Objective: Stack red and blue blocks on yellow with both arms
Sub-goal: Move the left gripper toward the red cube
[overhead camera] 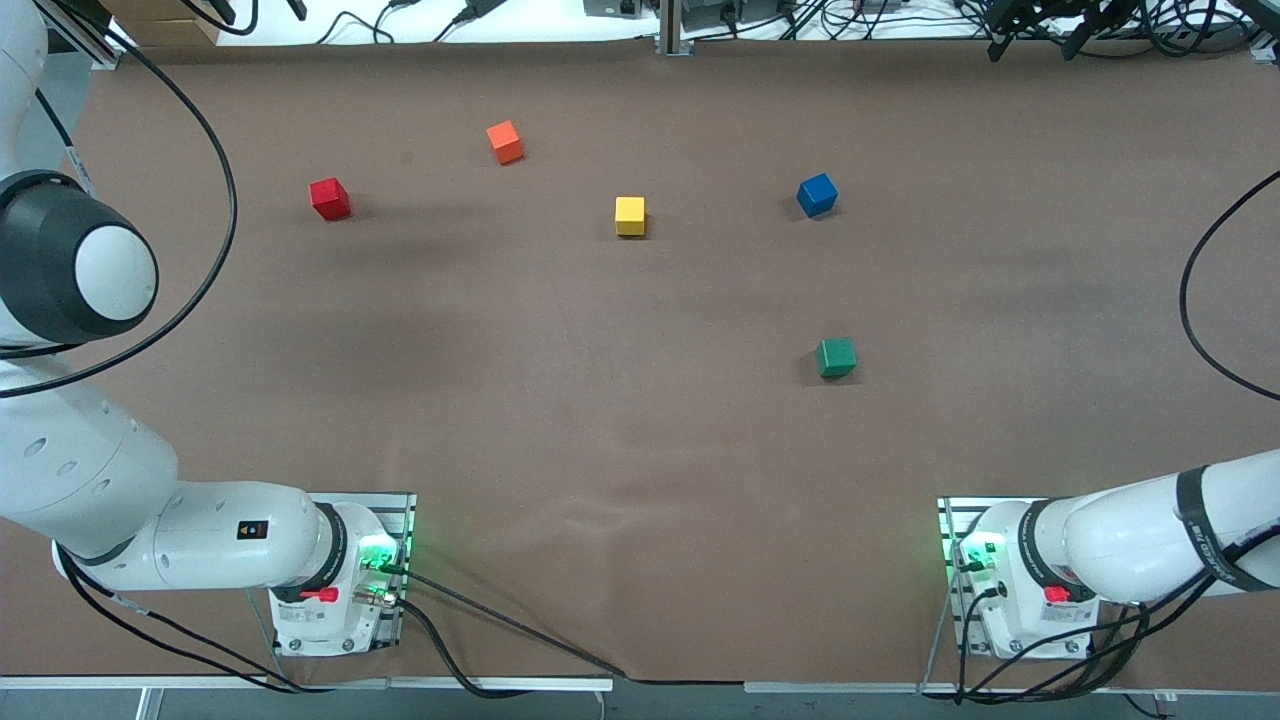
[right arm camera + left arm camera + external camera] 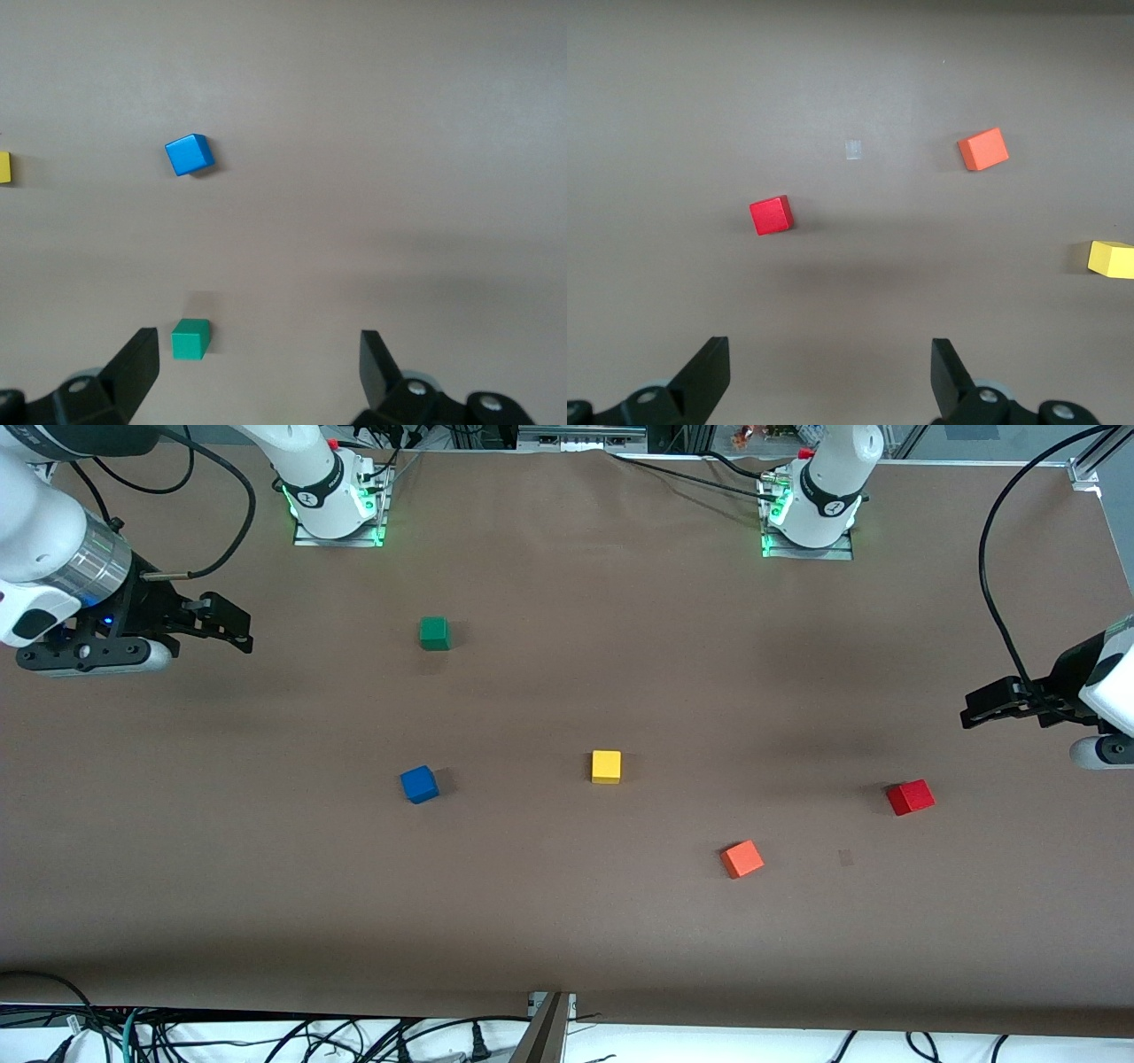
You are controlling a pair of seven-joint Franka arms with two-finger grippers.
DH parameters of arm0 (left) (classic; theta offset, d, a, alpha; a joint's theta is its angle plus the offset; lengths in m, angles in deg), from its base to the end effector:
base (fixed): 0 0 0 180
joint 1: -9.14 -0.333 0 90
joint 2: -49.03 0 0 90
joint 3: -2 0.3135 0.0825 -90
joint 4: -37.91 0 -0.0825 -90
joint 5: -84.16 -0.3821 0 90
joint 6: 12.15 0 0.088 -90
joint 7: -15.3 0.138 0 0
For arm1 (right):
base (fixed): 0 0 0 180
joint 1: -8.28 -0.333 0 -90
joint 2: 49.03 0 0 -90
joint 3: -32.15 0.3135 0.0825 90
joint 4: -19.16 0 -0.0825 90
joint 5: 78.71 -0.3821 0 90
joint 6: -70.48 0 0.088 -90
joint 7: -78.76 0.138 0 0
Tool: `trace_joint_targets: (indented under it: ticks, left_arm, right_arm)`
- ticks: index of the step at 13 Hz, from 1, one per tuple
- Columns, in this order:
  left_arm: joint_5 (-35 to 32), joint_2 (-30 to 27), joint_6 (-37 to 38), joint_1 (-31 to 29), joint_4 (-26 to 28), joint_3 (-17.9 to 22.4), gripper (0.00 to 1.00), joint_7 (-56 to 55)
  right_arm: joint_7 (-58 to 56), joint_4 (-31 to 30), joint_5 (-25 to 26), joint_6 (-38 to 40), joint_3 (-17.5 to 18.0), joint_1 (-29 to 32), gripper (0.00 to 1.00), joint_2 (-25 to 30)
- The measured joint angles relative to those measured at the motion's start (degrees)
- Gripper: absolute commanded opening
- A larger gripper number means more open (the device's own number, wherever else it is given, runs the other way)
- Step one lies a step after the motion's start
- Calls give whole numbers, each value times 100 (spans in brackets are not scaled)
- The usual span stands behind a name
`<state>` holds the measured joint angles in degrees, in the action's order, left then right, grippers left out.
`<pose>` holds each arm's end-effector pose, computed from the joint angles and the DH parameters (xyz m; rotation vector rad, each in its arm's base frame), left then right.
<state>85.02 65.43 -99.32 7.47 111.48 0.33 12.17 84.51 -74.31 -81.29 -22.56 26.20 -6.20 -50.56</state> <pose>0.6308 0.0004 0.5511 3.1175 0.0861 -0.0770 0.5547 0.0899 0.5523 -3.1026 -0.0704 0.0606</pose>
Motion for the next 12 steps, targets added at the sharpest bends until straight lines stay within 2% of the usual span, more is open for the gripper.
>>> trace_joint_targets:
  ticks: [8,12]
  left_arm:
    - [0,89,-8,0,-88,8,100,1]
    - [-132,563,-295,-88,-96,38,100,9]
  right_arm:
    - [1,140,282,-69,14,-2,100,-93]
    - [1,364,278,-105,74,-23,100,-273]
